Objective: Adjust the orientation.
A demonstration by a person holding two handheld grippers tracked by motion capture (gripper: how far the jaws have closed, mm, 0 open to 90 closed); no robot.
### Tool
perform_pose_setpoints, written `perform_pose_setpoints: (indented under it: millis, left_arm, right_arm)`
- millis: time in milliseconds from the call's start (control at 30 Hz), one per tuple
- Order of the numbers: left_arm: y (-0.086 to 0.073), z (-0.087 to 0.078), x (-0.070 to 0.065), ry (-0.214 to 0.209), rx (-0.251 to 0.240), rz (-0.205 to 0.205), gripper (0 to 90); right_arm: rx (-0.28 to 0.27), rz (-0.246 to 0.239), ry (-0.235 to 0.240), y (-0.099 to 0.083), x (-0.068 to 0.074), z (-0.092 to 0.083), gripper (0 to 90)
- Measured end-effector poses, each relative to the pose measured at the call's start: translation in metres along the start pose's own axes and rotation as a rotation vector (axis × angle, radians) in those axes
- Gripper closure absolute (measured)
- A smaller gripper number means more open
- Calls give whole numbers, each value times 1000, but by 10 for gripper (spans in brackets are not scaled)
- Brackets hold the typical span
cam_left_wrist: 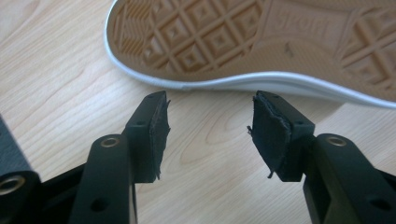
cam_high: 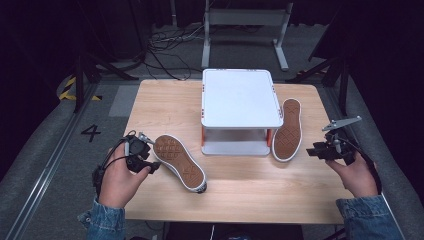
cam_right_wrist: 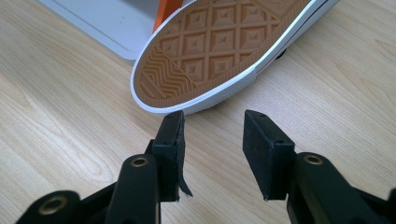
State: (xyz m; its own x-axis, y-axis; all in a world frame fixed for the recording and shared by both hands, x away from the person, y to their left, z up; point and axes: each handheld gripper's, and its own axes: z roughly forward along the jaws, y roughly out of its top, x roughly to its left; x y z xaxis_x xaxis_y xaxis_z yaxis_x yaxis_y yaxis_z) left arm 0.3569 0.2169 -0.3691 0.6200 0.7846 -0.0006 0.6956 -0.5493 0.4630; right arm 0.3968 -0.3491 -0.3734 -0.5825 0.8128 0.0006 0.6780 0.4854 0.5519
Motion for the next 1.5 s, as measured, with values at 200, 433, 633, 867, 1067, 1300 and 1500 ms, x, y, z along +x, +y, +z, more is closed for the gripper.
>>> perform_pose_setpoints:
  millis: [200, 433, 633, 867, 1067, 1300, 1500]
  left_arm:
    - [7, -3, -9, 12, -19, 53, 449]
    - [16, 0, -18, -48, -77, 70, 607]
    - [18, 9, -21, -73, -52, 59, 857]
    - [24, 28, -27, -103, -64, 83, 900]
    - [25, 43, -31, -115, -12, 101, 900]
    - [12, 38, -28, -128, 93, 51, 882]
    - [-12, 35, -21, -134, 156, 9, 803]
  right_arm:
    - [1, -7, -2, -2, 2, 2, 586]
    - [4, -19, -9, -2, 6, 1, 581]
    - [1, -21, -14, -3, 7, 1, 576]
    - [10, -27, -11, -2, 8, 4, 567]
    - [13, -38, -9, -2, 10, 6, 562]
    - [18, -41, -8, 0, 10, 8, 553]
    - [18, -59, -3, 7, 13, 12, 542]
